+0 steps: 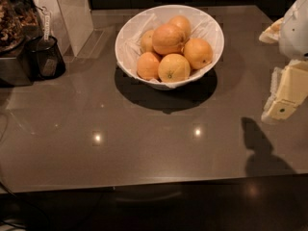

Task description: Pick orange from white bowl

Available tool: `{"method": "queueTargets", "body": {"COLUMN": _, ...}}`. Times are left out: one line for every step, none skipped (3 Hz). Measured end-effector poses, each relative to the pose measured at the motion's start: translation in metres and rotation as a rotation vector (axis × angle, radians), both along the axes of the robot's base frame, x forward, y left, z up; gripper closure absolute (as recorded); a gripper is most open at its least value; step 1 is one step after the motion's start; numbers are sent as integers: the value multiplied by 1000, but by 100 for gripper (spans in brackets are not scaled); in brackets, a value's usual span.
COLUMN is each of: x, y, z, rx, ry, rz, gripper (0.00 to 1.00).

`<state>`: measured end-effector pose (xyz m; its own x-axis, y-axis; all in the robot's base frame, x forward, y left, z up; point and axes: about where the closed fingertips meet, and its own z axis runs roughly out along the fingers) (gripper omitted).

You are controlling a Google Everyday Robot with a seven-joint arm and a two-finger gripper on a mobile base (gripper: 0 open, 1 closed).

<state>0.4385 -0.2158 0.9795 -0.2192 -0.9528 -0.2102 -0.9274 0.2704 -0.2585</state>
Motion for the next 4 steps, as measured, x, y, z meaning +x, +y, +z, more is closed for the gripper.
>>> {"method": "queueTargets", "body": {"x": 0, "y": 0, "z": 0, "rx": 0, "ry": 0, "rz": 0, "gripper": 0}}
{"method": "queueTargets", "body": {"x": 6, "y": 4, "z": 2, "rx": 33, "ry": -2, "rz": 0, "gripper": 0}}
{"method": "queueTargets", "body": {"x": 32, "y": 15, "z": 10, "rx": 127, "ry": -26, "rz": 0, "gripper": 0}}
{"method": "queueTargets", "body": {"x": 64, "y": 32, "z": 22, "rx": 243, "ry": -49, "rz": -14, "gripper": 0}}
